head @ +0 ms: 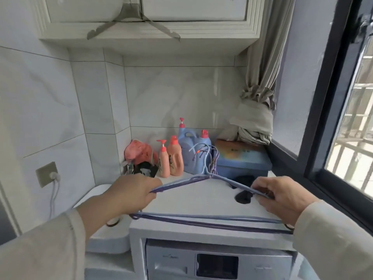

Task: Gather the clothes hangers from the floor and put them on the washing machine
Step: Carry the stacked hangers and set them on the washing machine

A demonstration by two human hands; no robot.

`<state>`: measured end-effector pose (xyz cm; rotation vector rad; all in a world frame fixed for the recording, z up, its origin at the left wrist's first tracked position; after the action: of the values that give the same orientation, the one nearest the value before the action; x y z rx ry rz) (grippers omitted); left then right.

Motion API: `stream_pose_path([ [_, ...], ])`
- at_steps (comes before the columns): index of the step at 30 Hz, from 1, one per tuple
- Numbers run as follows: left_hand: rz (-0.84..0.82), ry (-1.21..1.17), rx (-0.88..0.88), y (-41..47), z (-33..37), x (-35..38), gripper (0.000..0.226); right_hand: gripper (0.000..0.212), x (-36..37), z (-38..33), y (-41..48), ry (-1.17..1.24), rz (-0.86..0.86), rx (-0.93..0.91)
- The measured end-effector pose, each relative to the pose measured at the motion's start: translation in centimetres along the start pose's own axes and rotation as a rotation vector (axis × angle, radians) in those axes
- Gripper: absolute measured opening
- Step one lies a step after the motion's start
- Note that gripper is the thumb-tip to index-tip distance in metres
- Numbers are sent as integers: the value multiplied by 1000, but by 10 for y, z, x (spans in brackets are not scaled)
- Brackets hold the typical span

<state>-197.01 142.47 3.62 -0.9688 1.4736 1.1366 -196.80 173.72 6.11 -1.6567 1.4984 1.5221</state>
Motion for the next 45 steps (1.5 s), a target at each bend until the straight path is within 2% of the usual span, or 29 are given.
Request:
stream_pose_path([
  [9, 11, -79, 25, 101, -30, 65, 15, 11, 76, 61, 86, -34, -47, 109],
  [13, -66, -100, 8, 138, -52, 127, 11, 10, 128, 82, 119, -73, -95, 102],
  [19, -188, -84, 11, 178, -70, 221, 12, 17, 218, 127, 147, 29, -190, 144],
  [24, -262, -125, 23, 194, -73, 278, 14, 12, 275, 154, 152, 68, -217, 185],
  [28, -154, -230, 38, 207, -80, 285, 13, 14, 288, 168, 160, 56, -158, 189],
  [33, -111, -260, 43, 215, -87, 284, 11, 18, 289, 170, 168, 91, -91, 175],
  [45, -226, -234, 80, 222, -70, 281, 17, 22, 275, 182, 157, 104, -167, 279],
])
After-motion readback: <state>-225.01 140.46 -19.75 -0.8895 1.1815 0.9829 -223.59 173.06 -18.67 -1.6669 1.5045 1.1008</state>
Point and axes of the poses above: each hand's wrist, its own y-axis towards the middle knuckle, its own x-axis out of the palm, z = x × y, the point moved 8 cm from there along y, towards the middle knuckle, and after that the axes turned 2 degrees about -x, right-handed, at the moved point
